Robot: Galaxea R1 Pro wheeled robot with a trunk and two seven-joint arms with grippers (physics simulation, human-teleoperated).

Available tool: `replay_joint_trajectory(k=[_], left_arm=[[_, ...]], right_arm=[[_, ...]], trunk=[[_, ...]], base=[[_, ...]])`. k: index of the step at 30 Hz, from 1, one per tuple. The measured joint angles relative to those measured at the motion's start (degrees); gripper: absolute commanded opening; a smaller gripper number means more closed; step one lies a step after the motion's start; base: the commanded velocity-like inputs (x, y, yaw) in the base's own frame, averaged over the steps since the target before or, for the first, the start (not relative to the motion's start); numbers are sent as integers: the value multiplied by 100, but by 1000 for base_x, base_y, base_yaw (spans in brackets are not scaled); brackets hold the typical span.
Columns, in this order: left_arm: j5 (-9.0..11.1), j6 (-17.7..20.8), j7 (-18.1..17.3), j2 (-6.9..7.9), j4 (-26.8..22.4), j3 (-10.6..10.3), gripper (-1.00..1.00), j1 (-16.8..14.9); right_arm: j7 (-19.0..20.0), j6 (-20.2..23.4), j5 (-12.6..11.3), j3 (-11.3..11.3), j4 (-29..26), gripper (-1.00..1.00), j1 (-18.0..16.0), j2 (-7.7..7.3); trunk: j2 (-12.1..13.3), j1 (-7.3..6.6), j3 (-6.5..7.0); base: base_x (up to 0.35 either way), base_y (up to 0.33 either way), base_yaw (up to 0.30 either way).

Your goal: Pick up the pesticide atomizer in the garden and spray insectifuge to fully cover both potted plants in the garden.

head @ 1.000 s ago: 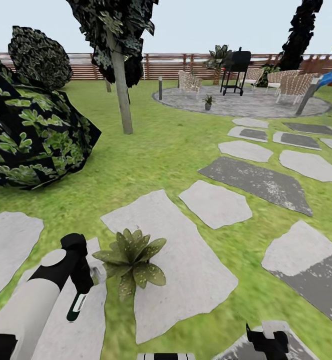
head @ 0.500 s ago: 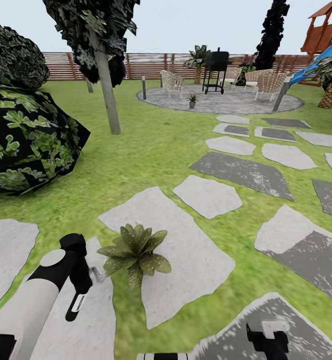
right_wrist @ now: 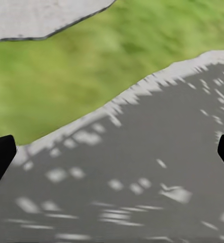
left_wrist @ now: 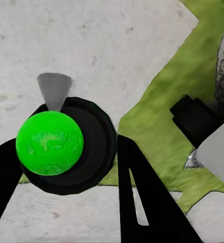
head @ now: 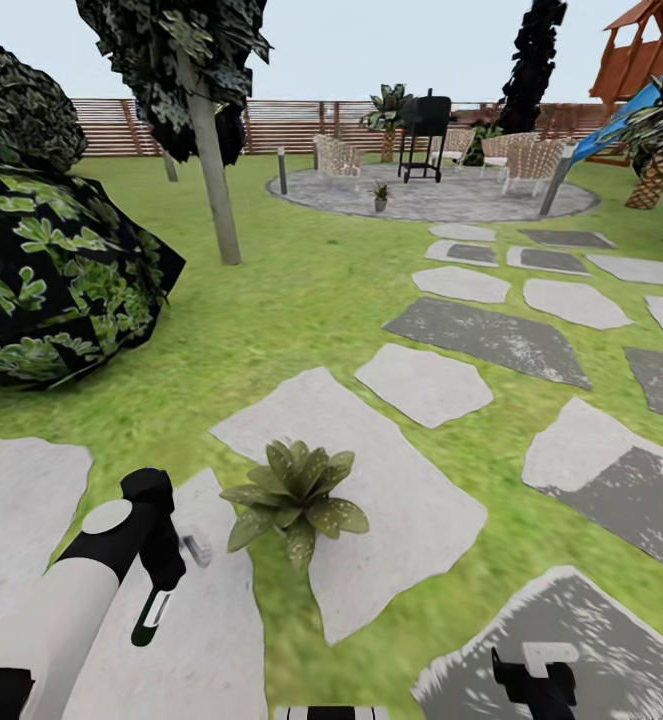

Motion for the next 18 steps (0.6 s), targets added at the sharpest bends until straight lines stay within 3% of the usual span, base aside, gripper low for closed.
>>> replay_joint_trajectory(k=[6,9,11,13,15,18], left_arm=[[14,35,3,-7,6,-11,-100,39],[131,31,2,-4,-3,-5,-100,344],[422,29,407,12,-16,102,-100,497],[846,-4,719,55,-21,333,-100,556],[1044,-23,830,97,-24,469,-100,575],[1154,-54,877,133,-18,542,-100,745]], right_arm=[[-2,-1,0,1,-1,100,0,0],[-2,-1,0,1,0,100,-1,0],[-2,-1,0,1,0,100,-1,0],[-2,-1,0,1,0,100,-1,0],[-4,-1,0,1,0,100,-1,0],[-3,-1,7,7,7,100,-1,20]], trunk=[[0,1,0],[0,2,0],[0,2,0],[0,2,0],[0,2,0],[0,2,0]], base=[[179,67,-203],[12,3,-16],[3,1,-4],[1,0,-1],[0,0,0],[0,0,0]])
